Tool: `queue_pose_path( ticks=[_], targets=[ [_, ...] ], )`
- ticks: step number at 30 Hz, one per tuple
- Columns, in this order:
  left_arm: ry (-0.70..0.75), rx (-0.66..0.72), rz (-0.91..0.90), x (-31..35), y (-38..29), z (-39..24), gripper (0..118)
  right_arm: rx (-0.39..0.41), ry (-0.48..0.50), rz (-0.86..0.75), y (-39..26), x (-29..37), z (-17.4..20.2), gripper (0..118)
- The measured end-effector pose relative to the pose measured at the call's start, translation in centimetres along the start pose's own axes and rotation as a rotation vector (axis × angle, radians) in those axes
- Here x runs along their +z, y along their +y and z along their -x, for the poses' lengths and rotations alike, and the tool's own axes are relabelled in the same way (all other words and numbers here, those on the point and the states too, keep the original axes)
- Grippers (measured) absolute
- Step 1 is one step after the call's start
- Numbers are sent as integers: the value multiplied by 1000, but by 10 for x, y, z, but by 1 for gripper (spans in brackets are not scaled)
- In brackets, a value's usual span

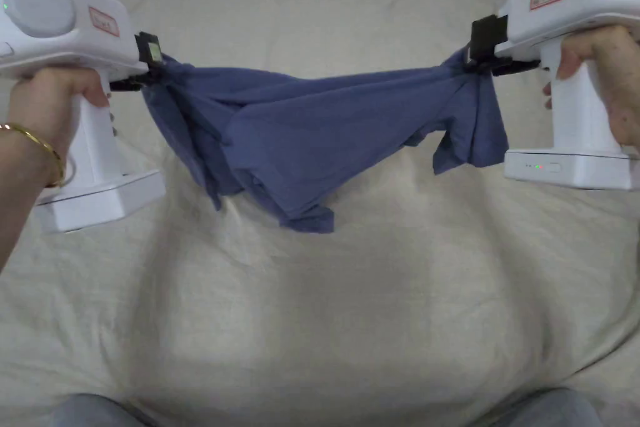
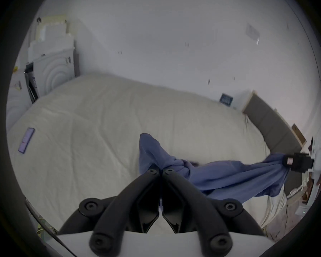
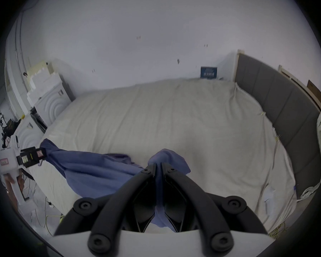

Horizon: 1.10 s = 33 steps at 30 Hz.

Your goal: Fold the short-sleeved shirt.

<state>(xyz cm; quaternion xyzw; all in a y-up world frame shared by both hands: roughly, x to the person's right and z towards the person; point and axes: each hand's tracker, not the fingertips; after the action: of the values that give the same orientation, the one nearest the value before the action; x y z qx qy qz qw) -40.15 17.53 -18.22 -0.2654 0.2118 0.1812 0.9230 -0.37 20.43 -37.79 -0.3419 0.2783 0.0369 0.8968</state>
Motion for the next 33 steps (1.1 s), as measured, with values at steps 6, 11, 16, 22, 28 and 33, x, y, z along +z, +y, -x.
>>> queue_pose_path(
  ticks=[6, 11, 16, 22, 28, 33],
  targets=[
    [63, 4, -228, 61, 57, 7, 0, 39, -27, -128, 22, 81, 2, 5],
    [12, 9, -320, 106, 95, -2, 0, 52, -41, -247, 35, 151, 22, 5],
    [66, -108, -430, 141, 129, -31, 0, 100, -74, -357, 90, 165, 24, 5],
    [93, -160, -450, 149, 174, -60, 0, 155, -154, -379, 140, 177, 26, 5],
    [175, -256, -434, 117, 214, -86, 0, 163, -236, -395, 184, 150, 28, 5],
    [261, -323, -474, 63, 243, -110, 0, 128, -294, -403, 221, 102, 27, 5]
  ],
)
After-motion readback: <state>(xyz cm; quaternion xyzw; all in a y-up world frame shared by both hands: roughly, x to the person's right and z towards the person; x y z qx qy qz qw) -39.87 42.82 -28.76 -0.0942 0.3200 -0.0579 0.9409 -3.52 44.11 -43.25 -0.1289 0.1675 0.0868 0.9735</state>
